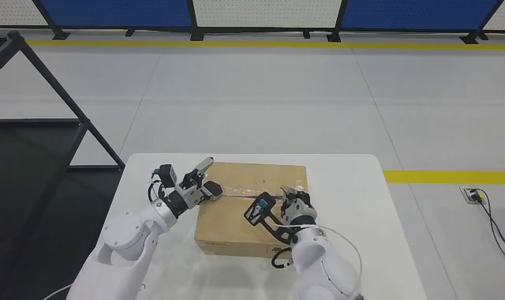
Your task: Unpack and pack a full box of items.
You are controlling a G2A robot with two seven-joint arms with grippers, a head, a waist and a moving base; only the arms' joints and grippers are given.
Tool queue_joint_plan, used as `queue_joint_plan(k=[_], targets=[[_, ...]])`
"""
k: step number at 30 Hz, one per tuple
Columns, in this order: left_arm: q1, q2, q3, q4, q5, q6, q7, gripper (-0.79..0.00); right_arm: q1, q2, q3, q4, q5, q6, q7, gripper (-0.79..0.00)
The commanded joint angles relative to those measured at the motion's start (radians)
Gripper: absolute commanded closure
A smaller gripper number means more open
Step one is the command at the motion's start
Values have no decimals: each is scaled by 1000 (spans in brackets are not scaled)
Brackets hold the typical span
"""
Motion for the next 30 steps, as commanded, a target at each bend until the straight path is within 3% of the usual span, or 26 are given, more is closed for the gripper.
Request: queue_joint_plan(k=[1,7,15,23,30], targets=[[-1,-1,1,1,0,-1,0,-785,2,-3,-5,26,9,11,2,0],[-2,-2,3,2,0,1,-3,-785,111,-39,-58,149,172,56,53,0],[1,-3,3,-1,4,0,-4,-785,181,-66,-63,234,364,87,21,0],[2,-4,-1,-5,7,-1,-9,-785,226,-77,-60,318,389,98,23,0],[8,-3,-12,-14,6,-4,-11,-785,192,-72,-33,294,371,95,24,0]])
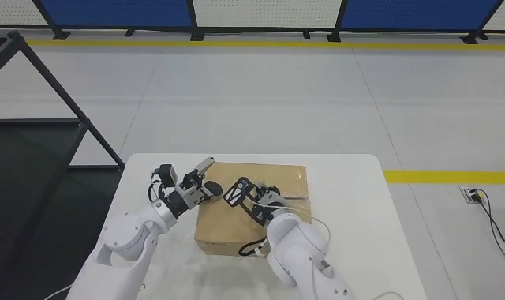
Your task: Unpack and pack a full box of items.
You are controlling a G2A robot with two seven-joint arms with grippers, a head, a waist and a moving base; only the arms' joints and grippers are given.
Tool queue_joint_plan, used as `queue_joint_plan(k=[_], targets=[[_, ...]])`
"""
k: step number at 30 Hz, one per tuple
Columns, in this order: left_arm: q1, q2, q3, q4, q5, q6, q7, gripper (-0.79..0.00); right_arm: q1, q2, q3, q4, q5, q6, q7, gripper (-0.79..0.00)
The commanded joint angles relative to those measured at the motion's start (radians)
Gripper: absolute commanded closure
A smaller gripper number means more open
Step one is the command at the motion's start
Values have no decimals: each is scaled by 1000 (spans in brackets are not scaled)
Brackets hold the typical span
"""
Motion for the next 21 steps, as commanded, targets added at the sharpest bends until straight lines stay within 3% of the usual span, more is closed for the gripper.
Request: queue_joint_plan(k=[1,21], targets=[[1,0,-2,-2,0,0,1,-785,-15,2,7,-14,-8,-5,0,0],[8,0,-12,-14,-2,7,-3,-785,-134,37,94,-87,-144,-67,-154,0]])
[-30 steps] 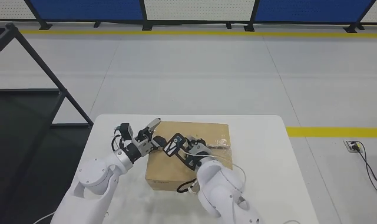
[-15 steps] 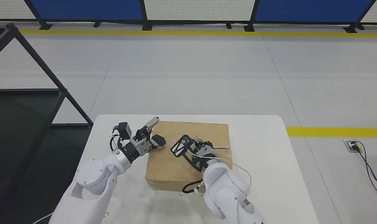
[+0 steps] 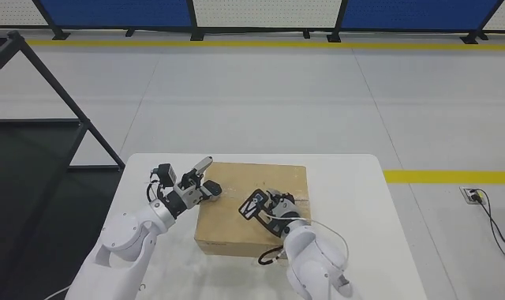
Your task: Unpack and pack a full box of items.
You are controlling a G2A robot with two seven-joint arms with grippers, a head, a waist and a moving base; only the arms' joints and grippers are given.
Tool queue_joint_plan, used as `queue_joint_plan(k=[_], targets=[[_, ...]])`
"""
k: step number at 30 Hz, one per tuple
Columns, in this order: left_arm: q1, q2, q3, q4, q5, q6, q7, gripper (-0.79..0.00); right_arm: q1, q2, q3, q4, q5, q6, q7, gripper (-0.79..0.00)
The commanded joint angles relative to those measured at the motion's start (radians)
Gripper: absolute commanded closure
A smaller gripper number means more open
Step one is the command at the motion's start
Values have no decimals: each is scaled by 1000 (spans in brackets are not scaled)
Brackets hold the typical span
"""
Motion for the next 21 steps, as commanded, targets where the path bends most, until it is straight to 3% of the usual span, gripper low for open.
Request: queue_joint_plan(k=[1,21], targets=[[2,0,-1,-2,2,1,2,-785,-8,2,8,-8,-11,5,-9,0],[16,-1,-3,-18,13,3,10,-785,-124,27,128,-102,-35,48,-68,0]])
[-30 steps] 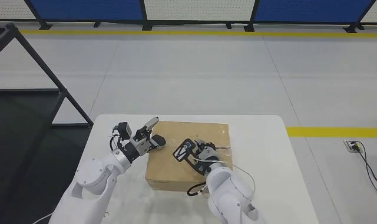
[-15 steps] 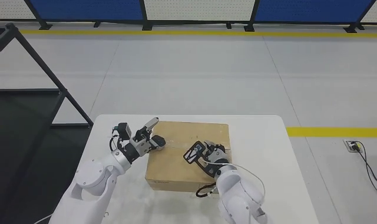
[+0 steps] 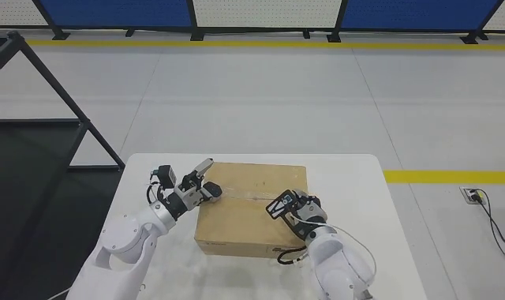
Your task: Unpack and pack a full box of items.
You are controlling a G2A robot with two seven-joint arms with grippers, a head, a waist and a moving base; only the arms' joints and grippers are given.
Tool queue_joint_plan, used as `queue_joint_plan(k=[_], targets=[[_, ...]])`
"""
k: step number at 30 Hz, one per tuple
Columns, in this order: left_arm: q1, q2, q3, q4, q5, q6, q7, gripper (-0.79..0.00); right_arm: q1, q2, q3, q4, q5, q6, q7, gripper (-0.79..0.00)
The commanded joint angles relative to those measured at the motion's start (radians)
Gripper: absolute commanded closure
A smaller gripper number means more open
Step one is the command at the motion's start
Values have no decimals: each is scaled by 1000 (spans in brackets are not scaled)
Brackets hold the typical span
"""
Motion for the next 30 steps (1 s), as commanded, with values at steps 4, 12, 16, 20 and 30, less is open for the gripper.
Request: queue_joint_plan(k=[4,12,16,20,30], targets=[[4,0,1,-5,3,1,1,-785,-22,4,29,-15,16,22,-14,0],[14,-1,2,-17,7,-4,2,-785,-50,6,41,-79,52,50,-33,0],[25,0,-6,-29,5,-14,5,-785,-59,7,35,-112,70,45,-43,0],[39,0,-15,-44,-1,-34,8,-785,-69,8,28,-131,125,9,-66,0],[64,1,-33,-63,-16,-61,3,-785,-24,9,0,-52,168,-62,-29,0]])
